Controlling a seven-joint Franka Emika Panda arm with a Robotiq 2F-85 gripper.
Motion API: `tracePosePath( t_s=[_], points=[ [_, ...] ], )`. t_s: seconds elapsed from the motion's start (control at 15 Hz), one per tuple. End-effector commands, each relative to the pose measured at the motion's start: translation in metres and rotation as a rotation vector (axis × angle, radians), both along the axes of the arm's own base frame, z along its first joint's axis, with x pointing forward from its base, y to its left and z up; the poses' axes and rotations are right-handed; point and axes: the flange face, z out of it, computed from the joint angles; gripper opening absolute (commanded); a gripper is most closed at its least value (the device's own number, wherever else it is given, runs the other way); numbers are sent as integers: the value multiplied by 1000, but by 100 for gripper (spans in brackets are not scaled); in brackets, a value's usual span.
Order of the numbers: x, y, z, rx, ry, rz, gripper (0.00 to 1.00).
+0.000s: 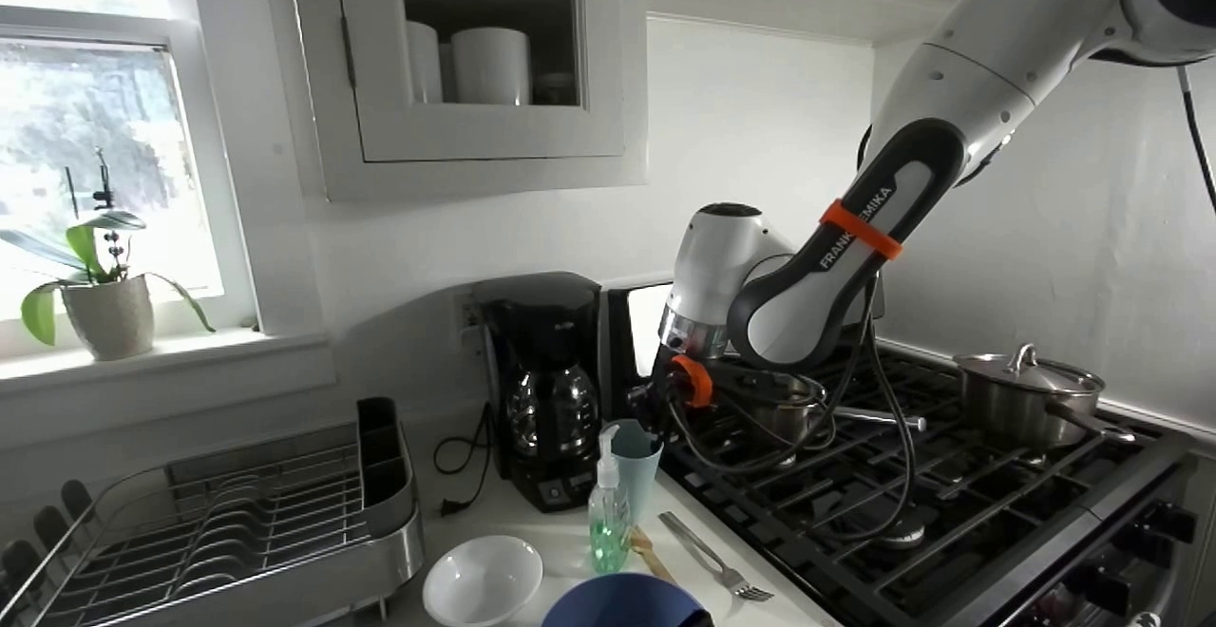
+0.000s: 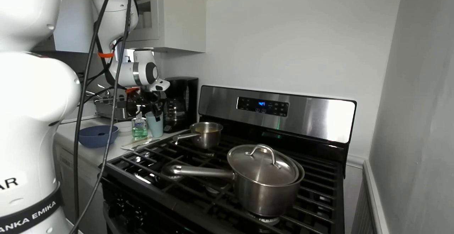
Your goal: Place the cup in front of the coffee maker then turn the bottle to place the spout above the cup
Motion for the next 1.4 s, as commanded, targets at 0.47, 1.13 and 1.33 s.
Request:
tracePosePath(
  t_s=[0.47, 1.13, 1.33],
  points=[
    [-3, 0, 5, 22, 124, -61, 1],
    [-2, -7, 9, 3, 192, -65, 1],
    [-2, -5, 8, 11, 193, -46, 1]
  ],
)
